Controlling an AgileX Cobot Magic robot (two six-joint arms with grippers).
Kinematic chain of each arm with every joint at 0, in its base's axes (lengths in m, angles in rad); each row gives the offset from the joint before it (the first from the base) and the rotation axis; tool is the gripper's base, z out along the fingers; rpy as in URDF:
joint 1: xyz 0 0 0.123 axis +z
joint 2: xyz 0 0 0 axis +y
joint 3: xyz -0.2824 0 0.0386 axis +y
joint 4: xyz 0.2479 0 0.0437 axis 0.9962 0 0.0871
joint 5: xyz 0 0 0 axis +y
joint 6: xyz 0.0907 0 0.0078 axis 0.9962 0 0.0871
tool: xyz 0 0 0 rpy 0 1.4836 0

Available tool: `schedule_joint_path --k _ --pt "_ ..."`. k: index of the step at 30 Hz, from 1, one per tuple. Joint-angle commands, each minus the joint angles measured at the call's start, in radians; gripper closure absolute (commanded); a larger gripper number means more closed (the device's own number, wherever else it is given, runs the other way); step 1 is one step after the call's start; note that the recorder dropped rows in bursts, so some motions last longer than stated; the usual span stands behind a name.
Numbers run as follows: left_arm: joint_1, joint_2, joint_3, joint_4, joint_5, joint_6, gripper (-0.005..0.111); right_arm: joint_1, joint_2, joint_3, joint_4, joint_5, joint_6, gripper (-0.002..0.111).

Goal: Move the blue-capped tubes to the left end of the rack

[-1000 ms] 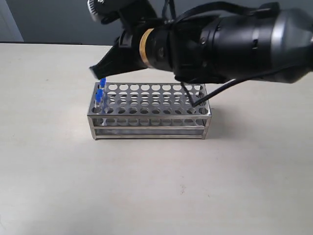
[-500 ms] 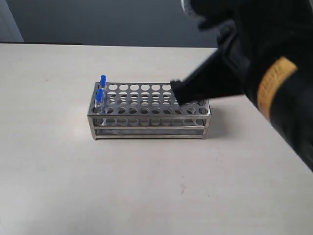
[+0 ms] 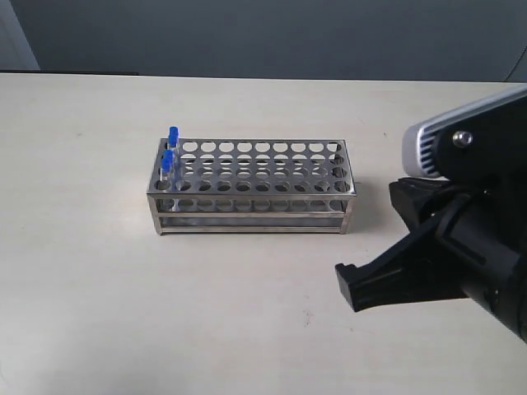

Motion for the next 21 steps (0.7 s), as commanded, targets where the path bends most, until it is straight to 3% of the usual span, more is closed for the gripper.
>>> schedule_joint_path --k 1,12,15,21 --pt "-0.006 -0.005 0.003 -0.004 -0.004 -0.001 0.106 0.005 -0.007 0.006 0.0 0.011 0.005 0.108" --pt "-0.006 -0.005 0.003 -0.004 -0.004 -0.003 0.106 -0.034 -0.057 0.036 -0.172 -0.035 0.02 0.108" --pt "-0.006 -0.005 0.003 -0.004 -0.004 -0.001 0.106 -0.135 -0.117 0.071 -0.279 -0.248 0.02 0.108" --pt "-0.006 -0.005 0.003 -0.004 -0.004 -0.003 0.106 -0.538 -0.293 0.138 -0.279 -0.834 0.02 0.108"
